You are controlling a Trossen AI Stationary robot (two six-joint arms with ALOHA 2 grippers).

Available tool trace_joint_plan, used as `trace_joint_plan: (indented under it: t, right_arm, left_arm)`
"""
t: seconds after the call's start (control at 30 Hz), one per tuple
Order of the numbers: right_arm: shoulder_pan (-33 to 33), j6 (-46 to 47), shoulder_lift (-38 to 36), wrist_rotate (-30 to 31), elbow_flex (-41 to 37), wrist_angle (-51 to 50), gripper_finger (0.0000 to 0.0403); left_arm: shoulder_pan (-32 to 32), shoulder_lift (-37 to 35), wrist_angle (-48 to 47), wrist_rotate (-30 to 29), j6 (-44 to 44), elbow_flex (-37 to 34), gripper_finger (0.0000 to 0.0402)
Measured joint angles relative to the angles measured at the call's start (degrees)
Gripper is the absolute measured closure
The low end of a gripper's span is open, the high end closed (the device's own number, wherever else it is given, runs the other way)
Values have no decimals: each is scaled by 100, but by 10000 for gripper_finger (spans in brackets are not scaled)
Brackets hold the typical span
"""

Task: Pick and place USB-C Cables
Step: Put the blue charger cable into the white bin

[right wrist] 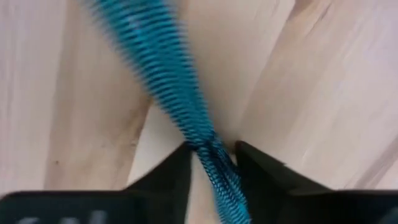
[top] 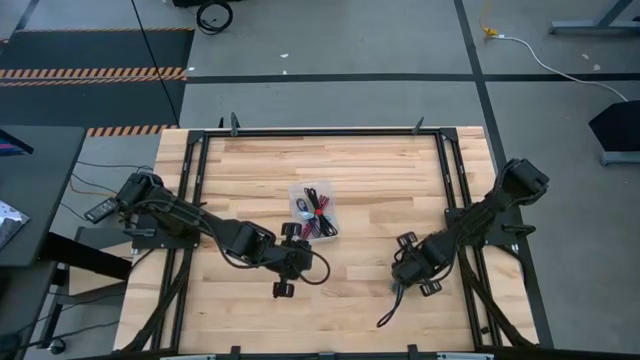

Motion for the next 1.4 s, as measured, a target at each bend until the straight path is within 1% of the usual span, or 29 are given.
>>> trace_joint_plan:
  t: [0.1,0.13,0.17,0.23,0.33,0.43,0.5,0.6,0.7,0.8,0.9,1.0,1.07,1.2,1.27,1.37,1.4]
  right_arm:
    - [-59,54,-65,-27,26,64,352]
    - [-86,52,-62,-54,26,53,372]
    - [-107,48,-60,-81,26,40,382]
    - [-145,88,-62,-66,26,48,380]
    - [-226,161,-62,-49,26,48,365]
    - [-326,151,-62,5,76,-41,372]
    - [-413,148,-62,217,245,-260,384]
    - [-574,1,-62,651,640,-600,384]
    - [-761,-286,-67,1117,1116,-734,384]
    - [-945,-886,-69,1464,1611,-672,384]
    - [-1126,-1946,-73,1785,2058,-419,384]
    - [-1367,-3001,-73,2202,2411,-73,384]
    - [-1604,-3593,-76,2339,2566,187,384]
    - [-2134,-4139,-76,2314,2632,698,384]
    - [-2382,-4544,-50,2112,2632,833,384]
    - [-2655,-5419,-5,1710,2627,1061,384]
    - [-2718,-5745,26,1598,2623,1282,384]
  left_arm:
    - [0,2,4,-2,-10,0,276]
    - [0,2,3,-2,-12,0,276]
    - [-3,2,5,-1,-22,0,276]
    - [-11,2,5,-1,-36,0,276]
    - [-11,2,-5,-1,-37,0,276]
    - [-9,2,-67,-27,-34,0,276]
    - [-11,2,-172,-214,65,0,276]
    - [-9,2,-529,-663,220,0,276]
    - [-6,4,-986,-971,108,0,276]
    - [-7,9,-1347,-1042,-242,-1,276]
    - [-10,9,-1653,-1133,-660,-2,276]
    - [-72,9,-2051,-1433,-1136,-2,276]
    - [-150,9,-2396,-1711,-1458,-2,276]
    - [-362,9,-3021,-2160,-2058,-2,276]
    - [-495,9,-3174,-2294,-2210,-2,276]
    - [-686,9,-3171,-2453,-2288,-2,276]
    - [-749,9,-3173,-2477,-2298,-2,276]
